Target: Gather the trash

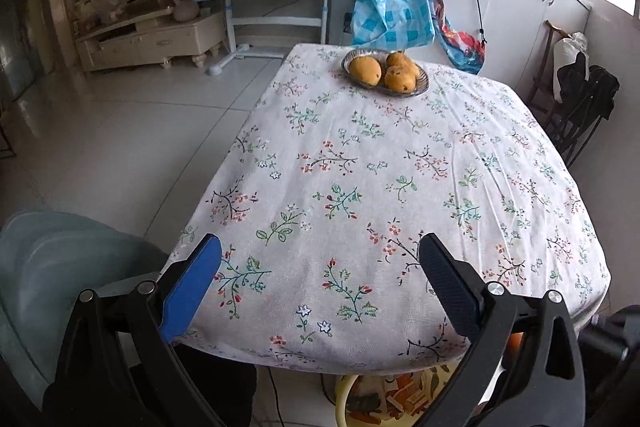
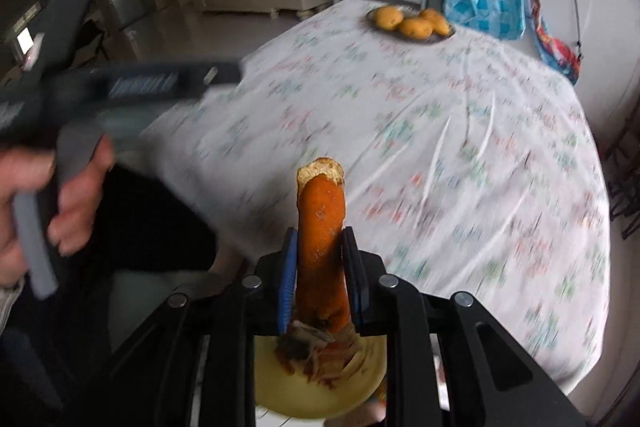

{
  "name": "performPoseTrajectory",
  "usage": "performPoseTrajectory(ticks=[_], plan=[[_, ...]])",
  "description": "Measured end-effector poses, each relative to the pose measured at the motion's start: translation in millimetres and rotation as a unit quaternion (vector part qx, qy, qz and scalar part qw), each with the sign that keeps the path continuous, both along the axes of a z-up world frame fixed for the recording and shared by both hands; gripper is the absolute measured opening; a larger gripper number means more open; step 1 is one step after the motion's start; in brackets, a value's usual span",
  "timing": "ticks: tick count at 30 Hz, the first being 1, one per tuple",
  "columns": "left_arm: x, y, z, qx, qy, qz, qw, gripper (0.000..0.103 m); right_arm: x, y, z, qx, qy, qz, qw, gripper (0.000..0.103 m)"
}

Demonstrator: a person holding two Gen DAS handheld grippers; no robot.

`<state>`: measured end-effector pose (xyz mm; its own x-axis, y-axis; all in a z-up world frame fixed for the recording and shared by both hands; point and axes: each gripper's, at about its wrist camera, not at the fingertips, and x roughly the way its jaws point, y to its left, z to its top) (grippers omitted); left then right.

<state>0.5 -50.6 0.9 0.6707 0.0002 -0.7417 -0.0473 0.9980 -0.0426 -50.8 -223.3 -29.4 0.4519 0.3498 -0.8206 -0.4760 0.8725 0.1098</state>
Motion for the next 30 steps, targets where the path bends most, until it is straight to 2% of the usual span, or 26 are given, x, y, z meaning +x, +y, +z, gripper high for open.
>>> performPoseTrajectory(ticks=[8, 12, 15, 20, 23, 25, 26, 30], plan=[[-28, -8, 4, 0.007, -0.02, -0.01, 0.9997, 0.096, -38, -3, -26, 0.004, 0.063, 0.012, 0.998, 0.023], [-41, -10, 7, 0.007, -0.029, -0.016, 0.9994, 0.096, -42, -8, -39, 0.011, 0.092, 0.002, 0.996, 0.027], [-48, -12, 10, 0.007, -0.037, -0.02, 0.9991, 0.096, -43, -13, -38, 0.015, 0.09, -0.008, 0.996, 0.034], [-57, -14, 16, -0.001, -0.05, -0.022, 0.9985, 0.096, -50, -26, -17, 0.03, 0.04, -0.038, 0.998, 0.054], [-60, -18, 19, 0.0, -0.059, -0.022, 0.998, 0.096, -53, -36, 4, 0.028, -0.029, -0.069, 0.997, 0.069], [-61, -22, 22, 0.006, -0.066, -0.026, 0.9975, 0.096, -56, -43, 16, 0.018, -0.087, -0.098, 0.991, 0.079], [-62, -24, 24, 0.009, -0.069, -0.027, 0.9972, 0.096, -55, -47, 22, 0.014, -0.111, -0.119, 0.987, 0.08], [-66, -32, 30, 0.02, -0.085, -0.035, 0.9956, 0.096, -49, -56, 34, 0.003, -0.161, -0.175, 0.971, 0.088]])
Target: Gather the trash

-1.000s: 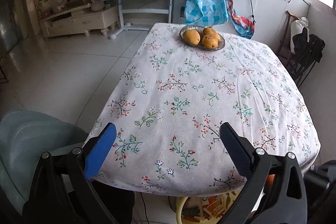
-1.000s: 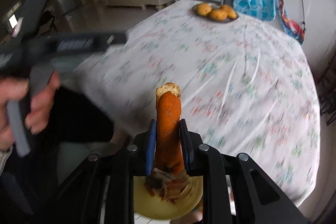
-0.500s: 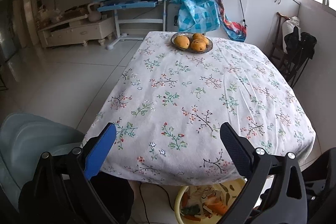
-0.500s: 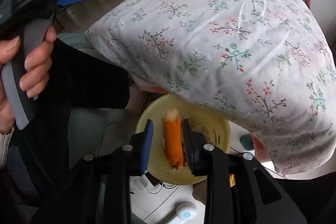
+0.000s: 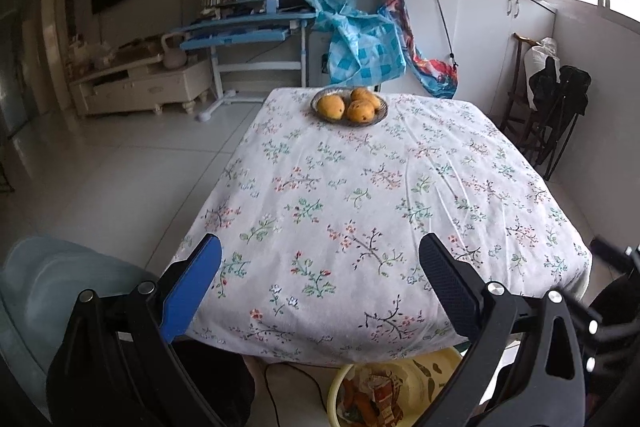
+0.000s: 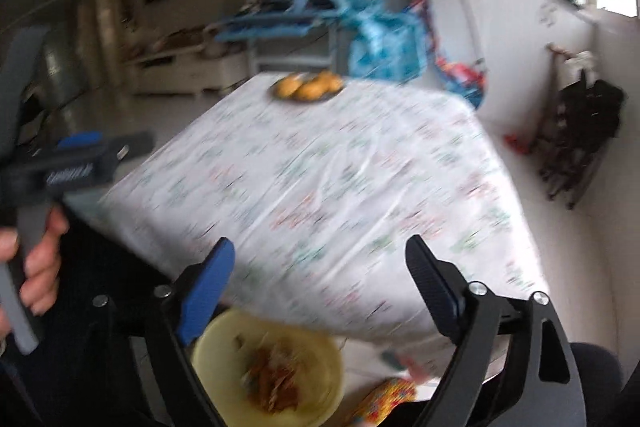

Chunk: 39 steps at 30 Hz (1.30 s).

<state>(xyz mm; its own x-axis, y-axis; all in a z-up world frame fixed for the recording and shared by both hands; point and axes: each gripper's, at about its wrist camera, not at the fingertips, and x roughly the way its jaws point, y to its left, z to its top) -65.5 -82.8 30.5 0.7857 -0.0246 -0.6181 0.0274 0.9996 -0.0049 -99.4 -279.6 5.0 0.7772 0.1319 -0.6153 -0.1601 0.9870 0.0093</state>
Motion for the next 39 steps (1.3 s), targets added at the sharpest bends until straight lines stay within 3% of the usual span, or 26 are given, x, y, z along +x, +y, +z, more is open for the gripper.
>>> performPoseTrajectory(ticks=[8, 16, 23, 39], plan=[[-4, -7, 12, -0.01, -0.026, -0.009, 0.9996, 0.096, 1, -10, 16, -0.036, -0.095, -0.058, 0.993, 0.094], [-9, -20, 16, 0.004, -0.047, -0.031, 0.9984, 0.096, 2, -5, 12, -0.064, -0.123, -0.082, 0.987, 0.095], [-8, -21, 15, 0.003, -0.046, -0.03, 0.9985, 0.096, 14, -6, 3, -0.039, -0.099, -0.088, 0.99, 0.095], [-8, -18, 14, 0.004, -0.046, -0.025, 0.9986, 0.096, 8, 9, 1, -0.064, -0.099, -0.064, 0.991, 0.095]])
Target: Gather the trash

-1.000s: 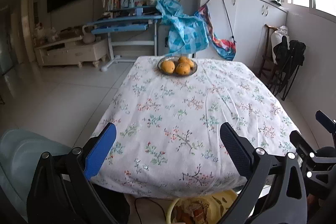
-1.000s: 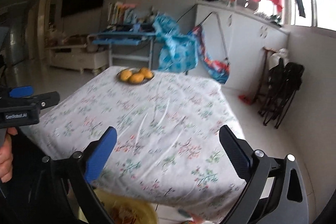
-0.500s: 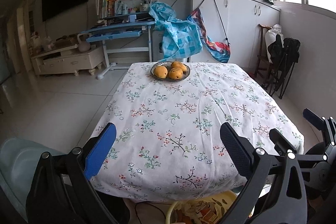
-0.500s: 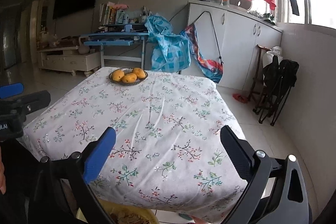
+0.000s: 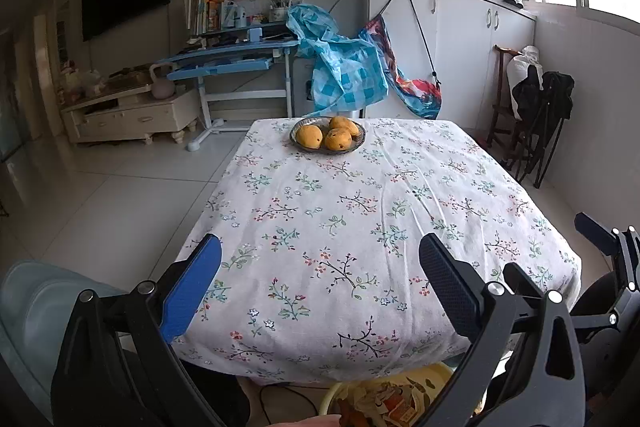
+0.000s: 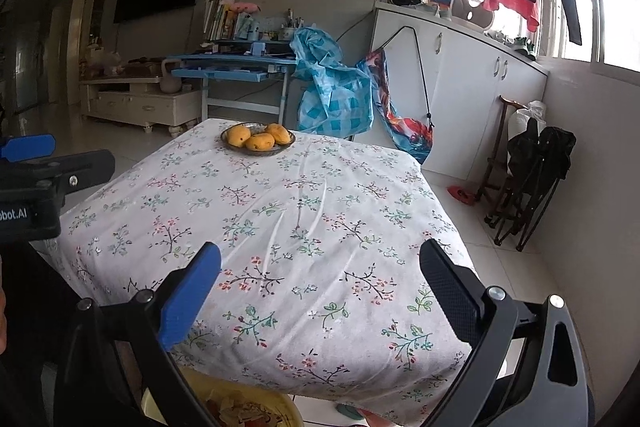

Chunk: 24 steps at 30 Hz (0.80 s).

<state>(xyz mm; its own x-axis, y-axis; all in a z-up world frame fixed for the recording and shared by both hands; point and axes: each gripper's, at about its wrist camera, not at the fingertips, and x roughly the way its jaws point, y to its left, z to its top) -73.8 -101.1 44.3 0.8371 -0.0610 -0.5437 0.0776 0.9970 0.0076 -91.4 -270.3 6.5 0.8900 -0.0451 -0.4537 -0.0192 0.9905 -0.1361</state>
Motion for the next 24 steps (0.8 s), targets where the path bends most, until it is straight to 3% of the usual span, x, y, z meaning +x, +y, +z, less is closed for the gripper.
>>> performPoseTrajectory(ticks=[24], plan=[[-4.4, 0.9, 1.0, 0.014, -0.006, 0.01, 0.9998, 0.096, 2.3, 8.5, -3.6, -0.015, 0.006, 0.013, 1.0, 0.095]])
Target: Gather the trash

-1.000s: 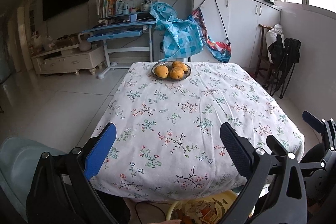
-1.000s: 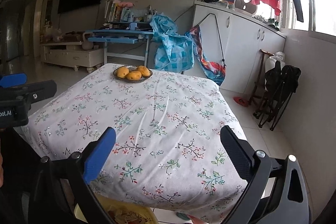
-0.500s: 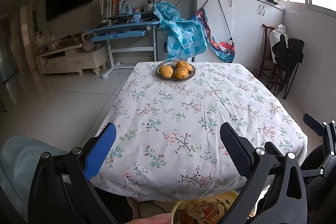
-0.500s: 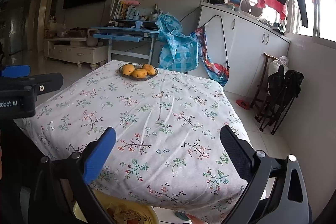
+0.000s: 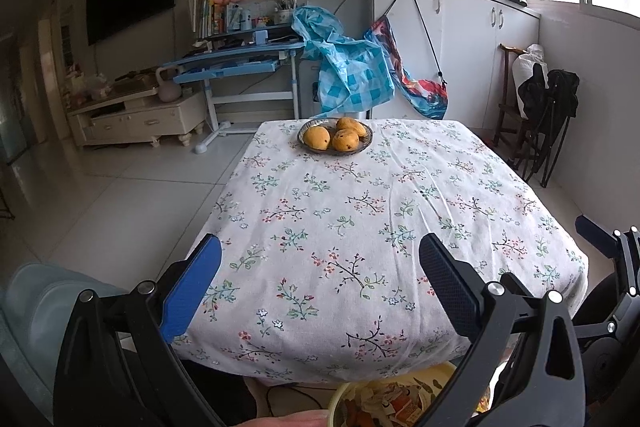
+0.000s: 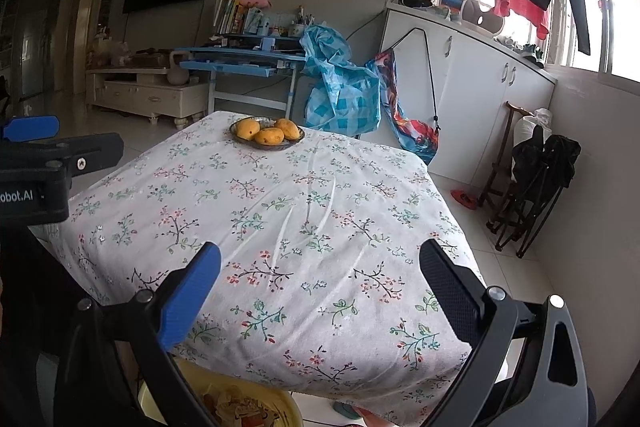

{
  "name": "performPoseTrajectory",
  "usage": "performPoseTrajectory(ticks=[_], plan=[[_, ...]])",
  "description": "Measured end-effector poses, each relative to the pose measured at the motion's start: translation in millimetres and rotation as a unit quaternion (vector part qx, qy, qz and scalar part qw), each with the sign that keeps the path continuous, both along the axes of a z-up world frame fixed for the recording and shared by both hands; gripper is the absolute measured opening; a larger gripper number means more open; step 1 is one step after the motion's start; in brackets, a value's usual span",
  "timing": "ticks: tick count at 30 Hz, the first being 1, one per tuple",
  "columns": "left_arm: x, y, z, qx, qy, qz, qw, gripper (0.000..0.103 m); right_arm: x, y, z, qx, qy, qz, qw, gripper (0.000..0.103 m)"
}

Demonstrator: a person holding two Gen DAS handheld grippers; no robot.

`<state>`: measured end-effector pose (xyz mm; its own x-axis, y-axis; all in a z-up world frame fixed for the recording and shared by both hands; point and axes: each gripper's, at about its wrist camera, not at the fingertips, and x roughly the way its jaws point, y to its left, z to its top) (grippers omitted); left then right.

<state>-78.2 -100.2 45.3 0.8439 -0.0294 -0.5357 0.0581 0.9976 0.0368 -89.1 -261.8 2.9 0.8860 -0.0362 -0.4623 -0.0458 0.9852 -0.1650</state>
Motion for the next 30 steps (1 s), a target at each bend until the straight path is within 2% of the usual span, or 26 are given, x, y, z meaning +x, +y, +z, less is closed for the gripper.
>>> performPoseTrajectory(ticks=[7, 14, 17, 19, 23, 27, 30], plan=[[-3, 0, 1, 0.001, -0.002, -0.003, 1.0, 0.096, 0, 2, -2, -0.004, 0.001, 0.003, 1.0, 0.095], [-8, 8, 1, -0.043, -0.015, -0.024, 0.9987, 0.096, 2, 0, -3, 0.008, 0.01, 0.003, 1.0, 0.095], [-8, 7, -1, -0.023, -0.016, -0.017, 0.9995, 0.096, 3, -3, -1, 0.023, 0.016, 0.004, 1.0, 0.095], [-7, 5, -5, -0.006, -0.007, -0.012, 0.9999, 0.096, 5, -6, 0, 0.035, 0.022, 0.003, 0.999, 0.095], [2, 10, -10, -0.001, 0.031, -0.009, 0.9995, 0.096, 17, -12, 4, 0.049, 0.038, 0.003, 0.998, 0.095], [11, 19, -13, -0.001, 0.053, 0.004, 0.9986, 0.096, 52, -16, 8, 0.033, 0.062, 0.005, 0.998, 0.095], [24, 29, -14, -0.01, 0.078, 0.022, 0.9966, 0.096, 90, -20, 3, 0.016, 0.103, 0.003, 0.995, 0.095]])
